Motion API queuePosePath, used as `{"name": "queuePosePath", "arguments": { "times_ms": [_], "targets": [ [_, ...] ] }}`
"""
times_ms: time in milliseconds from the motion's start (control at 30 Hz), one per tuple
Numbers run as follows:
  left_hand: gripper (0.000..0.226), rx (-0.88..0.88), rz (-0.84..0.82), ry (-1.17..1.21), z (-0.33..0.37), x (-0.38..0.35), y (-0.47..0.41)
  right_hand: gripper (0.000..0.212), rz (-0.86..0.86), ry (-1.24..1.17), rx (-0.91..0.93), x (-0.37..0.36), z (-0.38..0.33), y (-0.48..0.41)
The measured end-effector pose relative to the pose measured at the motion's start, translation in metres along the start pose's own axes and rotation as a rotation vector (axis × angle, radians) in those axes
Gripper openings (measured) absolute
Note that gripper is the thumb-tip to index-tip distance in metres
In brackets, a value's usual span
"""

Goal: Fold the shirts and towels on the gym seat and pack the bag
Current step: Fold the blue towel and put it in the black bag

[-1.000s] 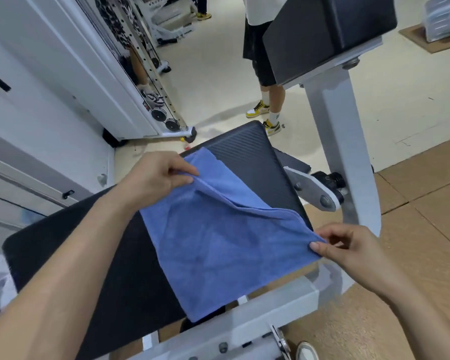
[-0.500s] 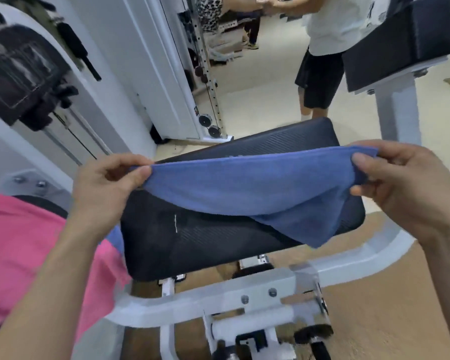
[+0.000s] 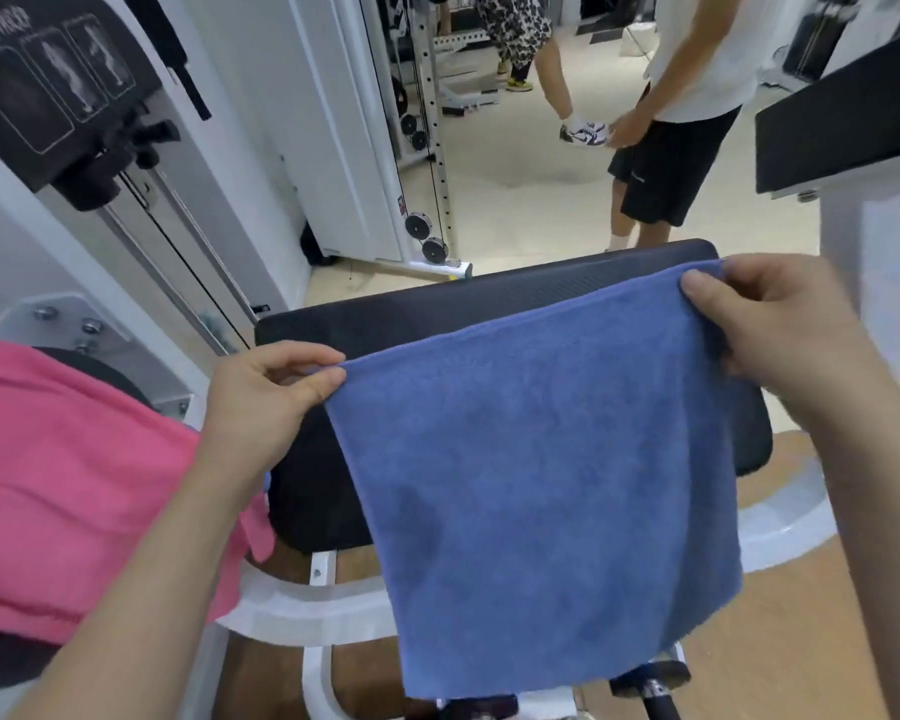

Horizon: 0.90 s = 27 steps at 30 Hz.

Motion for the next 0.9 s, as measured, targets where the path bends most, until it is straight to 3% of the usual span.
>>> {"name": "queuePosePath", "arguments": {
  "times_ms": [133, 300, 567, 767, 900],
  "targets": [
    [0.029, 0.121, -0.013, -0.092, -0.050, -0.030, -0.039, 0.031, -0.023, 0.171, -0.063, -0.047, 0.044, -0.045],
    [0.028, 0.203, 0.093, -0.154, -0.084, -0.053, -0.100, 0.027, -0.003, 0.243, -0.092, -0.097, 0.080, -0.099],
    [0.011, 0.149, 0.197, -0.211, -0.090, -0.064, -0.145, 0.019, 0.114, 0.392, 0.033, -0.123, 0.094, -0.139],
    [0.013, 0.136, 0.278, -0.194, -0.095, -0.058, -0.146, 0.020, 0.110, 0.412, 0.081, -0.127, 0.084, -0.153],
    [0.017, 0.153, 0.322, -0.161, -0.101, -0.055, -0.149, 0.018, 0.116, 0.333, 0.016, -0.123, 0.082, -0.160]
  ]
}}
Point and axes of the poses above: each hand's wrist, its own y-axis away from the middle knuckle, its own x-axis out of the back of the hand, z = x × y, the point moved 8 cm from there along -y, towards the middle knuckle, and after that the axes turned 1 degree about z, right-handed, at the moved point
